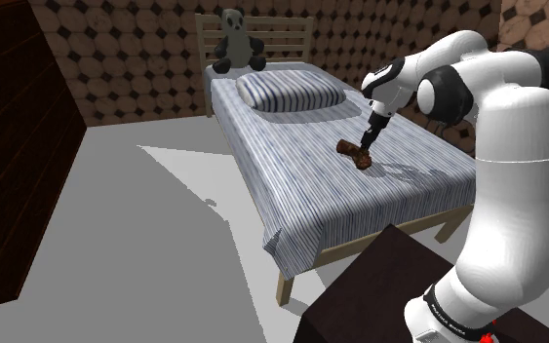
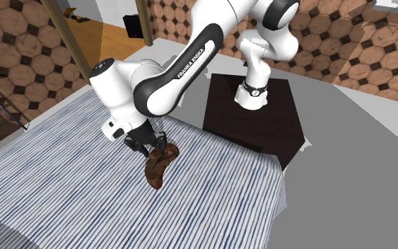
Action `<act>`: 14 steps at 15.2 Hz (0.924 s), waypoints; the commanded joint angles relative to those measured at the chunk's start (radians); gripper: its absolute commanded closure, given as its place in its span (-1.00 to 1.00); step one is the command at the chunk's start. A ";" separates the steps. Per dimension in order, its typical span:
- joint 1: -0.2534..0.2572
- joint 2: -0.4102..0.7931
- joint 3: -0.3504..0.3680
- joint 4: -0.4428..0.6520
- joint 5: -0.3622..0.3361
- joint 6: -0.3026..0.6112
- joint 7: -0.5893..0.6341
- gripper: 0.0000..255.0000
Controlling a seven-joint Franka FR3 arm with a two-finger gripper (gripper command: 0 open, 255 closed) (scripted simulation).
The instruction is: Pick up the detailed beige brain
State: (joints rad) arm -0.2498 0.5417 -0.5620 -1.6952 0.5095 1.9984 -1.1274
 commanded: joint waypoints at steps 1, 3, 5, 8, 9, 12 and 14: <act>0.001 -0.005 -0.003 0.003 -0.005 -0.009 0.004 1.00; 0.003 -0.018 -0.008 0.011 -0.015 -0.027 0.012 1.00; 0.006 -0.031 -0.013 0.020 -0.024 -0.046 0.020 1.00; 0.009 -0.049 -0.020 0.035 -0.037 -0.075 0.032 1.00; 0.010 -0.055 -0.023 0.041 -0.042 -0.085 0.036 1.00; 0.012 -0.071 -0.029 0.059 -0.054 -0.116 0.048 1.00; 0.013 -0.081 -0.032 0.072 -0.061 -0.136 0.055 1.00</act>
State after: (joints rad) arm -0.2377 0.4647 -0.5931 -1.6335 0.4516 1.8743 -1.0779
